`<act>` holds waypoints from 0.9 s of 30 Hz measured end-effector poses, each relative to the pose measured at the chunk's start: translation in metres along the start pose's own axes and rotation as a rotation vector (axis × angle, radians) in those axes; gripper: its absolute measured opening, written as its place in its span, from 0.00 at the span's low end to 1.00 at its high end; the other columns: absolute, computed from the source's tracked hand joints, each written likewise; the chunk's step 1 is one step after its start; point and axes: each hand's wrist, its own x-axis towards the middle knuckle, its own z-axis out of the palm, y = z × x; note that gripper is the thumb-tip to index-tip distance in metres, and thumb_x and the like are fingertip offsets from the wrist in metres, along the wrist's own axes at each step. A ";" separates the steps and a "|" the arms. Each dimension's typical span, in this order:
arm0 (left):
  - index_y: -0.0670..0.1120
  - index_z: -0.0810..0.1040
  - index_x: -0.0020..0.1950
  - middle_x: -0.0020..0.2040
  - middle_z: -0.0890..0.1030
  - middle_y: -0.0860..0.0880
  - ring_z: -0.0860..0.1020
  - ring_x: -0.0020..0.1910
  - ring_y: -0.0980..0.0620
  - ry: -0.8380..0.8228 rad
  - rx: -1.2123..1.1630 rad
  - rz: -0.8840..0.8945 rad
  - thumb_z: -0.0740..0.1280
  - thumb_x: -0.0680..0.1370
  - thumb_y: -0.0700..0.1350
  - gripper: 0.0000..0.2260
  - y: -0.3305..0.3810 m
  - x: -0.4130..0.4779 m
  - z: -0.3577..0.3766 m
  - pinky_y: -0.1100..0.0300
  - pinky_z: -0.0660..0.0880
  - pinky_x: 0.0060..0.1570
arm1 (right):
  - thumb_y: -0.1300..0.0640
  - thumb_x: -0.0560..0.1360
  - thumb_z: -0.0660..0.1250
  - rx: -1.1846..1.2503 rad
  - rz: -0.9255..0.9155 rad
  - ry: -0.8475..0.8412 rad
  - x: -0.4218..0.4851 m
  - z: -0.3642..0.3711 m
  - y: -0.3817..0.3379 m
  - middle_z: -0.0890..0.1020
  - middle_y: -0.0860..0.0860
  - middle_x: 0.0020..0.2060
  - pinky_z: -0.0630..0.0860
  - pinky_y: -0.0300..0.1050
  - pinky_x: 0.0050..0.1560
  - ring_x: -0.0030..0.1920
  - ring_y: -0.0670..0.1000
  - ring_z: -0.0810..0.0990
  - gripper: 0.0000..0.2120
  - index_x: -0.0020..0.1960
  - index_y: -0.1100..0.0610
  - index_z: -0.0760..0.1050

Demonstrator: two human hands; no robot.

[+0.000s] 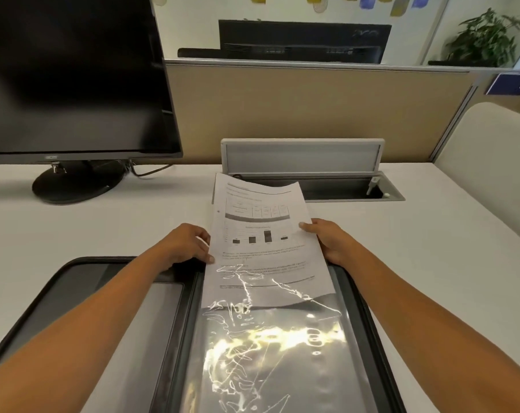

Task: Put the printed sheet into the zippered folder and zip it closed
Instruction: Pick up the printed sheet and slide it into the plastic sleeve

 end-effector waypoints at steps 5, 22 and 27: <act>0.46 0.75 0.43 0.40 0.79 0.49 0.77 0.38 0.54 0.040 -0.074 -0.011 0.72 0.72 0.43 0.06 -0.004 0.006 0.003 0.65 0.71 0.36 | 0.68 0.75 0.61 -0.087 0.002 -0.049 -0.001 -0.008 0.001 0.79 0.57 0.56 0.76 0.56 0.53 0.54 0.59 0.78 0.13 0.58 0.60 0.72; 0.40 0.80 0.48 0.50 0.81 0.45 0.78 0.47 0.50 -0.039 -0.015 -0.037 0.70 0.73 0.37 0.05 0.000 0.001 0.002 0.60 0.71 0.51 | 0.53 0.77 0.61 -0.032 0.001 -0.010 -0.005 -0.017 0.001 0.79 0.55 0.55 0.78 0.48 0.49 0.53 0.56 0.79 0.15 0.61 0.58 0.71; 0.40 0.75 0.58 0.58 0.77 0.44 0.75 0.58 0.45 0.014 0.120 0.009 0.71 0.72 0.38 0.16 0.001 -0.001 0.004 0.57 0.68 0.56 | 0.61 0.78 0.59 -0.068 -0.024 -0.015 -0.004 -0.009 0.001 0.78 0.55 0.56 0.77 0.51 0.50 0.51 0.55 0.78 0.11 0.60 0.59 0.70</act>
